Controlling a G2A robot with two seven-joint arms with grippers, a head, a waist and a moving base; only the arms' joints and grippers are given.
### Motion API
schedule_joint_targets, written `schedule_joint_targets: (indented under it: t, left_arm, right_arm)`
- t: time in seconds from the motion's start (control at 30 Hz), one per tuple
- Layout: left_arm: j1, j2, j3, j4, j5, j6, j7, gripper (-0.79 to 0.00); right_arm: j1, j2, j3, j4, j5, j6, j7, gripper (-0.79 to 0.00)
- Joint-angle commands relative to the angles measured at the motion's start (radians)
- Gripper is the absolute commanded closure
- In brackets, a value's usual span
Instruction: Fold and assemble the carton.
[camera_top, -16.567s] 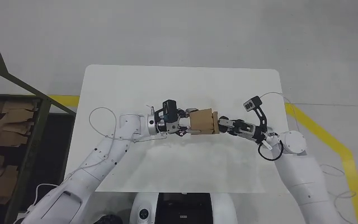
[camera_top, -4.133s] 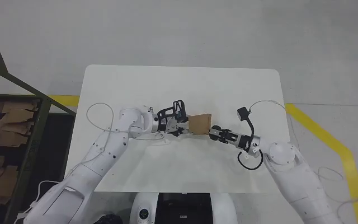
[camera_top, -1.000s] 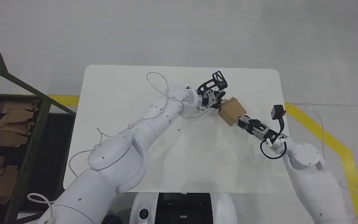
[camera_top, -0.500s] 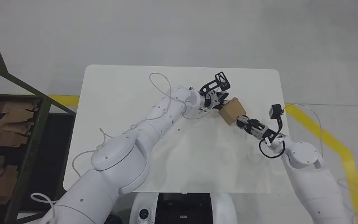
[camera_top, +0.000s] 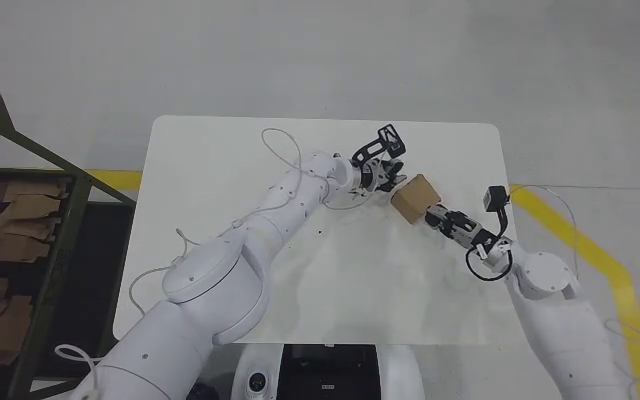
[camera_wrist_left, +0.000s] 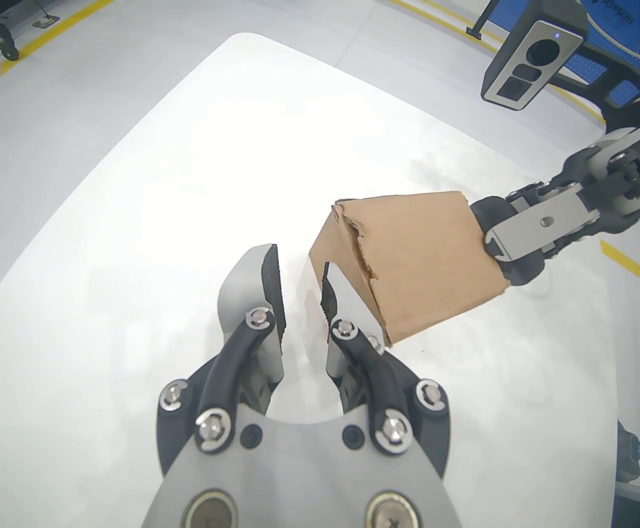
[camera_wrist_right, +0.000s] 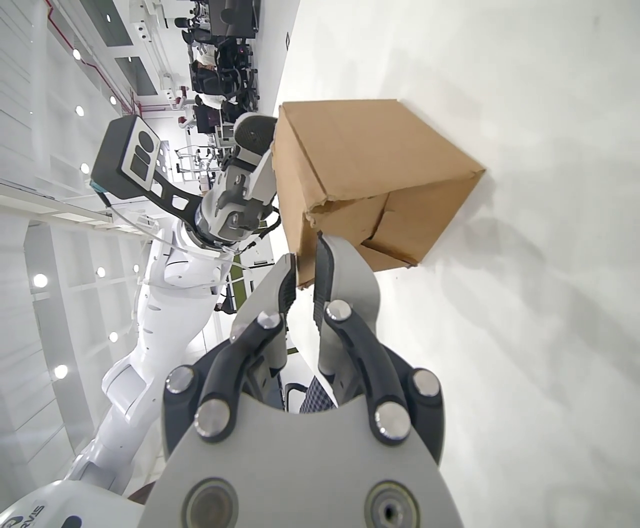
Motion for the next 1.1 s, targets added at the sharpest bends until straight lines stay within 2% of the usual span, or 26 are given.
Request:
schedule_joint_targets:
  t: [0.0, 0.67, 1.07]
  left_arm:
    - [0.0, -0.002, -0.002, -0.004, 0.001, 0.005, -0.003, -0.212]
    - [-0.006, -0.044, -0.013, 0.007, 0.005, 0.012, -0.039, -0.209]
    - [-0.019, -0.042, -0.031, 0.055, 0.005, -0.006, -0.025, -0.219]
  right_arm:
    - [0.002, 0.0, 0.003, 0.004, 0.001, -0.001, -0.002, -0.077]
    - [0.034, -0.001, 0.009, 0.022, -0.005, 0.027, 0.002, -0.058]
    - [0.047, -0.005, -0.001, 0.042, -0.002, 0.022, 0.01, -0.065]
